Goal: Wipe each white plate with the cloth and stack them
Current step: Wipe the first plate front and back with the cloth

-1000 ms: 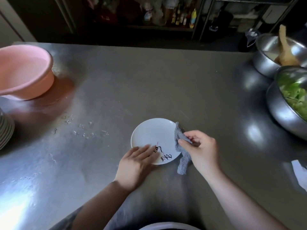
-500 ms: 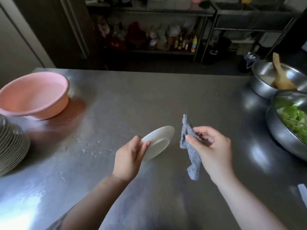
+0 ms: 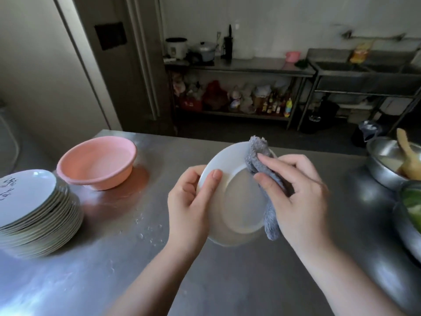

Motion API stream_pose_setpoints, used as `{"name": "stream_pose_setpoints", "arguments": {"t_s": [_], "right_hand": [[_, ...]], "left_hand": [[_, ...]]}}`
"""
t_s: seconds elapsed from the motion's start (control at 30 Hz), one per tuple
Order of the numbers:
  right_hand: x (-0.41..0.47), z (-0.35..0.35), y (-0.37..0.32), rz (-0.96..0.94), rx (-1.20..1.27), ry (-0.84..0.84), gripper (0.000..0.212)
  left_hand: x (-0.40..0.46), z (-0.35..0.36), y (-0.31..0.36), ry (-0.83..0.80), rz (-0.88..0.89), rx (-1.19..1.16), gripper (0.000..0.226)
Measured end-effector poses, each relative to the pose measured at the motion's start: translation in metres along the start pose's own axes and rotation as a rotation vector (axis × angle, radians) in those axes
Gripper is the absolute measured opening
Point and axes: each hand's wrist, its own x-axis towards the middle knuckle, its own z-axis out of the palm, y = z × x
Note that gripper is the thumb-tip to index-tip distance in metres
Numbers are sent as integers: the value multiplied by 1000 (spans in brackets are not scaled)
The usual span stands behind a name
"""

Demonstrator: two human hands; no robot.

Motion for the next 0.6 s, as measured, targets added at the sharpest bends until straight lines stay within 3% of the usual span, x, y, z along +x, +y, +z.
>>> {"name": "stream_pose_setpoints", "arguments": {"t_s": [0.1, 0.23, 0.43, 0.6], "right_hand": [[1, 8, -11, -74, -16, 42, 24], [-10, 12, -15, -304, -64, -63, 16], [20, 11, -20, -155, -5, 78, 19], [-9, 6, -19, -358, -30, -39, 16]], "left_hand": [[4, 7, 9, 65, -20, -60, 17], [10, 9, 16, 153, -55, -147, 16], [11, 17, 26, 190, -64, -187, 18], [14, 14, 30, 162, -7, -173, 20]]}}
